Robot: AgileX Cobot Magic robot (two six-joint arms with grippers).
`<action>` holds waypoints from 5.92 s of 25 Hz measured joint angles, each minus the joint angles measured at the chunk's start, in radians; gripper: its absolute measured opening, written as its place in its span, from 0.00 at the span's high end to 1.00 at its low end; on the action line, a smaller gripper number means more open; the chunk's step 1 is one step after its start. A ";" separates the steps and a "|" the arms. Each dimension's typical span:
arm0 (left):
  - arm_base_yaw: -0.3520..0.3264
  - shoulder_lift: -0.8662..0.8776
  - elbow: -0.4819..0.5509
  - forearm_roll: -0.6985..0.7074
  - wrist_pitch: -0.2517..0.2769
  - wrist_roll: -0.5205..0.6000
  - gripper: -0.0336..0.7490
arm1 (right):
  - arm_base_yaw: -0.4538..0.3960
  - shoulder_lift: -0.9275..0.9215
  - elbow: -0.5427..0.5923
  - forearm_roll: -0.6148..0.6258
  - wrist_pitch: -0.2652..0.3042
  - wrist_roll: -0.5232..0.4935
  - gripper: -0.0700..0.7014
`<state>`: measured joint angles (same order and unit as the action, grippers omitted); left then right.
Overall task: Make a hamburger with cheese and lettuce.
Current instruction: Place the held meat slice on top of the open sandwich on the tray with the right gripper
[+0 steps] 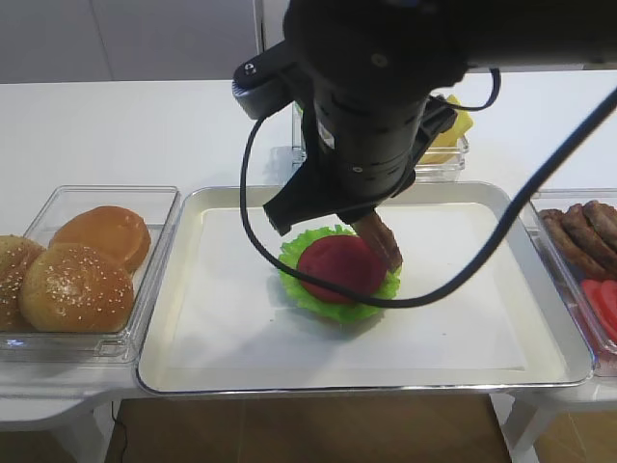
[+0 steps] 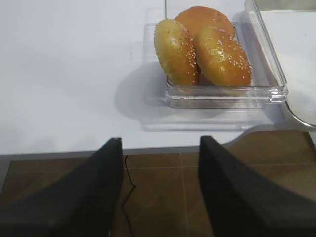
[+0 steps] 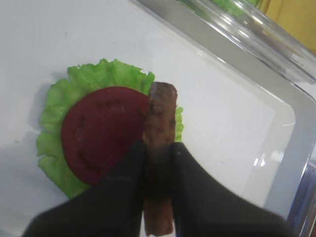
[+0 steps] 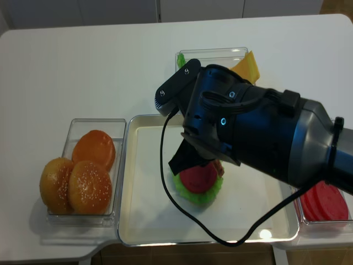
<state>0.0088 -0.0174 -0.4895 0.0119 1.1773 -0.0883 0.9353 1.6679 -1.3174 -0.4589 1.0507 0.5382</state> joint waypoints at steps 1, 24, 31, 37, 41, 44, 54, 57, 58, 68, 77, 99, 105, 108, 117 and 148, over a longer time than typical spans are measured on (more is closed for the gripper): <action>0.000 0.000 0.000 0.000 0.000 0.000 0.48 | 0.000 0.000 0.000 0.000 0.000 0.000 0.77; 0.000 0.000 0.000 0.000 0.000 0.000 0.48 | 0.000 0.000 0.000 -0.016 -0.013 0.006 0.77; 0.000 0.000 0.000 0.000 0.000 0.000 0.48 | 0.000 0.000 0.000 -0.016 -0.025 0.006 0.77; 0.000 0.000 0.000 0.000 0.000 0.000 0.48 | 0.000 0.000 0.000 -0.027 -0.025 0.006 0.77; 0.000 0.000 0.000 0.000 0.000 0.000 0.48 | 0.000 0.000 0.000 -0.029 -0.025 0.006 0.77; 0.000 0.000 0.000 0.000 0.000 0.000 0.48 | 0.000 0.000 0.000 -0.030 -0.025 0.004 0.77; 0.000 0.000 0.000 0.000 0.000 0.000 0.48 | 0.000 0.021 -0.002 -0.030 -0.022 -0.002 0.77; 0.000 0.000 0.000 0.000 0.000 0.000 0.48 | 0.000 0.021 -0.002 -0.030 -0.022 -0.002 0.77; 0.000 0.000 0.000 0.000 0.000 0.000 0.48 | 0.000 0.021 -0.002 -0.030 -0.022 -0.002 0.77; 0.000 0.000 0.000 0.000 0.000 0.000 0.48 | 0.000 0.021 -0.002 -0.030 -0.022 0.004 0.76; 0.000 0.000 0.000 0.000 0.000 0.000 0.48 | 0.000 0.021 -0.002 -0.014 -0.022 0.002 0.62; 0.000 0.000 0.000 0.000 0.000 0.000 0.48 | 0.000 0.021 -0.002 0.043 -0.022 0.002 0.37; 0.000 0.000 0.000 0.000 0.000 0.000 0.48 | 0.000 0.021 -0.002 0.052 -0.022 0.002 0.34; 0.000 0.000 0.000 0.000 0.000 0.000 0.48 | 0.000 0.021 -0.002 0.056 -0.022 0.002 0.31; 0.000 0.000 0.000 0.000 0.000 0.000 0.48 | 0.000 0.021 -0.002 0.068 -0.022 -0.017 0.24; 0.000 0.000 0.000 0.000 0.000 0.000 0.48 | -0.237 -0.015 -0.006 0.238 -0.014 -0.215 0.22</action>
<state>0.0088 -0.0174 -0.4895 0.0119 1.1773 -0.0883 0.6982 1.6526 -1.3233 -0.2209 1.0367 0.3236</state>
